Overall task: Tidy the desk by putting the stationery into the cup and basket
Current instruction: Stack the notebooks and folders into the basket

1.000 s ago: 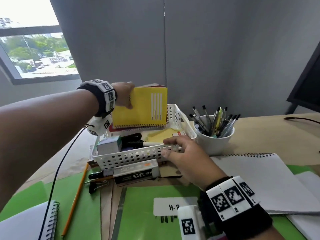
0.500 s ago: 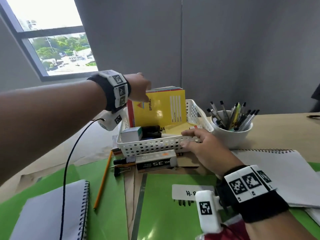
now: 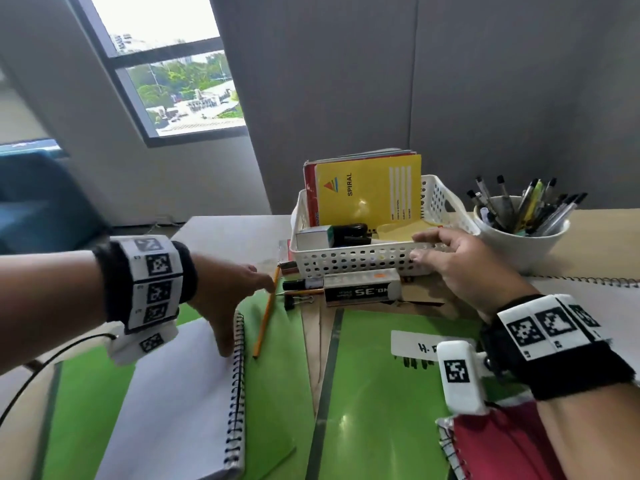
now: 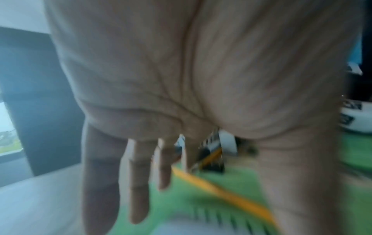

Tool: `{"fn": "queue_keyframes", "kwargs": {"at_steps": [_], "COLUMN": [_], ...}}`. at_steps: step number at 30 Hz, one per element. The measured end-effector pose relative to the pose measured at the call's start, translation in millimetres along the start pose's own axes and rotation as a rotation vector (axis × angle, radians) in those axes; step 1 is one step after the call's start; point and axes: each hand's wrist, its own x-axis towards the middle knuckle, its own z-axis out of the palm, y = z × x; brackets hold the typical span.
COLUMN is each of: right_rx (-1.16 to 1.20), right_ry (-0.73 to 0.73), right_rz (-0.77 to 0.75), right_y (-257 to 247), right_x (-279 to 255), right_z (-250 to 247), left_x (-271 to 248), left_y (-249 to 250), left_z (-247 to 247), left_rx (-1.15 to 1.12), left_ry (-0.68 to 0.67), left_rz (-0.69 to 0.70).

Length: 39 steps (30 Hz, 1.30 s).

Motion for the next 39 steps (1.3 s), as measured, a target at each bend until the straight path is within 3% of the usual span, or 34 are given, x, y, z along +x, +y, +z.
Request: {"fn": "queue_keyframes", "kwargs": {"at_steps": [7,10,13,16,20,24,28,30,31,34,36,39], "right_rx": [-0.011,-0.043,-0.042,0.048,0.478,0.822,0.835,0.823,0.79,0.586,0.464,0.352], "right_ry": [0.046,0.058,0.155,0.216,-0.083,-0.167,-0.113,-0.036,0.011,0.093,0.057,0.05], "right_rz": [-0.008,-0.033,-0.113,-0.212,-0.073,-0.135,-0.137,-0.127,-0.127,-0.162,-0.213,-0.278], "right_y": [-5,-7,-10,-20,-29,-29,-32,-33,-33,-33,-29,-35], "right_x": [-6,-7,-8,-12,-17,-17,-19,-19,-19,-20,-17,-22], "right_z": [4,4,5,7,10,10,23,27,27,24,24,29], "left_x": [-7,-19,-41,-69,-86,-56,-21,-7,-1,11,12,15], "left_y": [-8,-13,-24,-30,-19,11,58,78,86,93,94,90], "left_z": [28,16,-13,-46,-71,-63,-41,-28,-22,-5,-7,-14], "left_rx": [-0.143,-0.191,-0.365,-0.645,-1.309,-1.813,-2.135,-2.146,-2.014,-1.326,-1.275,-1.612], "left_ry": [0.077,0.079,0.168,0.272,0.422,0.702,0.733,0.76,0.809,0.971,0.963,0.922], "left_rz": [-0.119,-0.06,0.071,0.24,0.405,0.574,0.584,0.434,0.349,0.096,0.167,0.344]}}
